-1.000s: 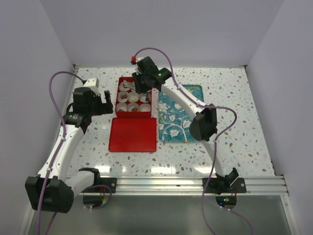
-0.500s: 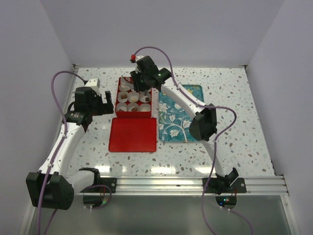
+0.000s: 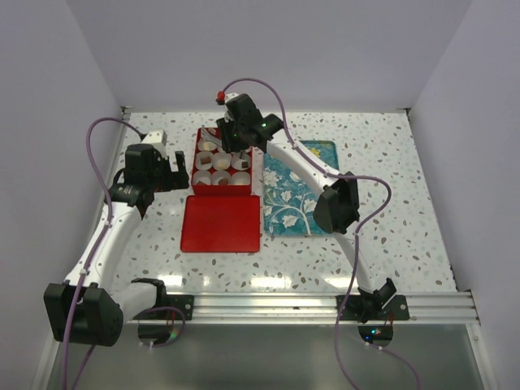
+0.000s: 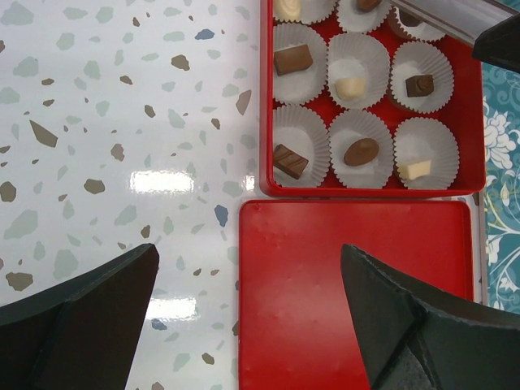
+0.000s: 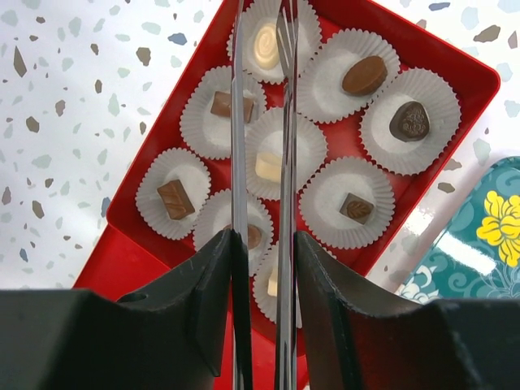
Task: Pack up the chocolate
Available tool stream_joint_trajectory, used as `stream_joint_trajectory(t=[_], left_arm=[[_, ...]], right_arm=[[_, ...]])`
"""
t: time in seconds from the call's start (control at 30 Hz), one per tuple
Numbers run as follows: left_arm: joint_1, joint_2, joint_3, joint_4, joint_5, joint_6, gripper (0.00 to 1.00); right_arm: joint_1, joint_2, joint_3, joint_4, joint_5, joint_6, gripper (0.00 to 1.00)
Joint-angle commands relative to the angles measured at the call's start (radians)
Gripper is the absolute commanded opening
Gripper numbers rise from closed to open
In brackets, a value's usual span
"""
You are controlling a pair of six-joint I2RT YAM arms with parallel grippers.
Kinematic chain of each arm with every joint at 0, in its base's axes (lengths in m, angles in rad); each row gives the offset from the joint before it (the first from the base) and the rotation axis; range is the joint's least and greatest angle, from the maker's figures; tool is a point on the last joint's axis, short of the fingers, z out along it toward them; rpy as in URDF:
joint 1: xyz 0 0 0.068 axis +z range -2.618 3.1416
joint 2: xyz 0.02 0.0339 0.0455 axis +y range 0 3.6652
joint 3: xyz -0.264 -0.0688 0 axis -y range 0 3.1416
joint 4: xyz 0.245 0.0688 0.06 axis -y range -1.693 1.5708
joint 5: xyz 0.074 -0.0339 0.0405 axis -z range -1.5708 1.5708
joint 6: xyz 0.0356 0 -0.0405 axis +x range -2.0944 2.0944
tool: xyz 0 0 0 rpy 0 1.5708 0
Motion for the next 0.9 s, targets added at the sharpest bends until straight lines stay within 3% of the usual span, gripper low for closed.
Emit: stream_joint_trajectory(t=[0.0,0.27,0.53,0.87], left_arm=[[0.001,0.003,0.009,0.024,-0.008,0.017,1.0],[0.001,0.002,0.002,0.032,0.002,0.009,1.0],[0.001,0.005,0.002,0.041,0.001,0.006,1.0],[0.001,0.003,-0.027,0.066,0.002,-0.007,1.0]], right_arm=[[-0.009,-0.089,-0.007,0.061,0.023,0.011,0.38],[-0.08,-0.261,-0.124,0.075,0.001,0.014,0.38],[-0.174,-0.461,-0.348,0.081,0.047,-0.038,0.37],[-0.363,-0.806,-0.785,0.037,0.198,-0.153,0.37]])
